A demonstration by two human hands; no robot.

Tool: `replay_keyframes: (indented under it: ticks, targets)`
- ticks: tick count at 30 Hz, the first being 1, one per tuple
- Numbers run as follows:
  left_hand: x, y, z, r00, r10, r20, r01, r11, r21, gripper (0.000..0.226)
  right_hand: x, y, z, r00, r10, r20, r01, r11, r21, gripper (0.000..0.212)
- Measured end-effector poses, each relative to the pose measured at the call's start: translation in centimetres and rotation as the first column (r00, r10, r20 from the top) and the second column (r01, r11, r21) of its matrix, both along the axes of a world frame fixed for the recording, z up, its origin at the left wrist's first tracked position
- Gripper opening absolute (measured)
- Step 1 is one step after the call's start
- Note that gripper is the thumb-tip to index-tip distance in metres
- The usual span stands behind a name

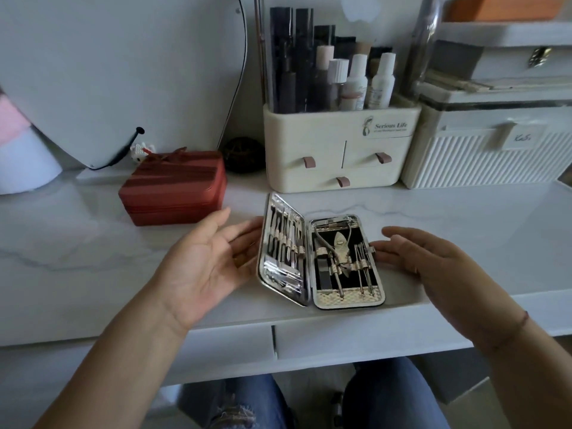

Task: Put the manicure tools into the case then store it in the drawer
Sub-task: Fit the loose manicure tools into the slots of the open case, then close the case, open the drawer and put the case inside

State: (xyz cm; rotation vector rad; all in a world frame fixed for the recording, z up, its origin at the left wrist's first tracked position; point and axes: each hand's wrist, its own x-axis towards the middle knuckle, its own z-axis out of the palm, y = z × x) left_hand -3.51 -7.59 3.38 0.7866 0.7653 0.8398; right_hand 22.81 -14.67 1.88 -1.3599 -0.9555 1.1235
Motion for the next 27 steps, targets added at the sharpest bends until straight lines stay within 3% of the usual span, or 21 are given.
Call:
replay_keyframes:
  ticks: [2,4,7,10,14,23,27]
  targets:
    - [1.4,-0.5,0.1,0.999,-0.026,-0.045,0.032,0.99,0.135,0.062,0.0,0.0,0.4,0.999,0.042,-0.008,-0.043,0.999,-0.031,0.025]
    - [3.4,-0.5,-0.3,0.974,-0.038,-0.224,0.108,0.945,0.309,0.062,-0.2,0.1,0.7,0.993,0.114,-0.039,-0.116,0.992,-0.053,0.027]
    - [5.3,-0.9,-2.0,0.815,-0.009,-0.58,0.359,0.793,0.492,0.071,-0.2,0.3,0.7,0.976,0.217,0.009,-0.216,0.974,-0.067,0.033]
    - [5.8,-2.7,-3.6,0.683,0.139,-0.717,0.529,0.582,0.617,0.077,-0.1,0.6,0.9,0.965,0.251,0.072,-0.243,0.964,-0.105,0.033]
    - [5.9,-3.6,-4.4,0.596,0.292,-0.748,0.639,0.392,0.662,0.085,-0.4,1.5,1.1,0.948,0.209,0.24,-0.182,0.975,-0.128,0.025]
    - [6.2,-3.2,-4.4,0.569,0.361,-0.739,0.664,0.329,0.672,0.08,-0.9,2.4,0.7,0.94,0.106,0.324,-0.091,0.994,-0.06,0.002]
    - [6.4,-3.3,-4.3,0.561,0.364,-0.744,0.676,0.317,0.665,0.08,-0.9,2.4,0.7,0.931,0.097,0.352,-0.084,0.995,-0.053,0.004]
